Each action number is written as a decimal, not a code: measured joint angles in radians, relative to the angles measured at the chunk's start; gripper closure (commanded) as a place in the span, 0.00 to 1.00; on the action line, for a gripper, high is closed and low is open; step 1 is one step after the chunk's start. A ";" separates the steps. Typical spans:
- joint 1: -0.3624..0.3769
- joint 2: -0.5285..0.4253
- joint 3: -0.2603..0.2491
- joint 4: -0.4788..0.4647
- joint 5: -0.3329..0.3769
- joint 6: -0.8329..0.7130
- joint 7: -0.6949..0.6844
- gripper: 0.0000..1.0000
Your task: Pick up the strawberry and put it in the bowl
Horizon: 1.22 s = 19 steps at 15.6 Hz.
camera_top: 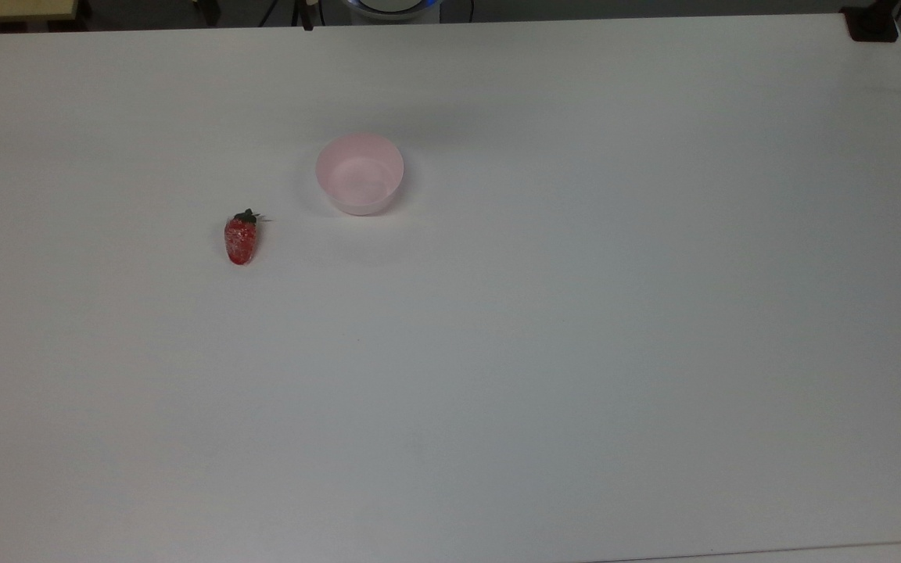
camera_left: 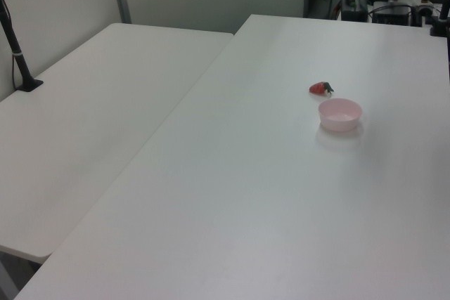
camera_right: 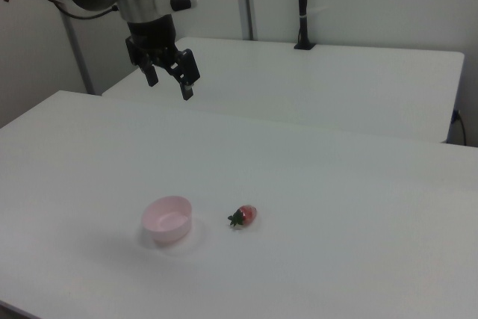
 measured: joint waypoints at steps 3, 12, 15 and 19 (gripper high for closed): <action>0.002 0.002 0.000 0.000 0.000 -0.001 0.000 0.00; 0.003 0.003 0.000 0.000 0.000 -0.001 0.000 0.00; 0.001 0.006 0.000 -0.002 0.000 -0.001 -0.041 0.00; -0.056 0.041 -0.002 -0.008 -0.022 -0.001 -0.259 0.00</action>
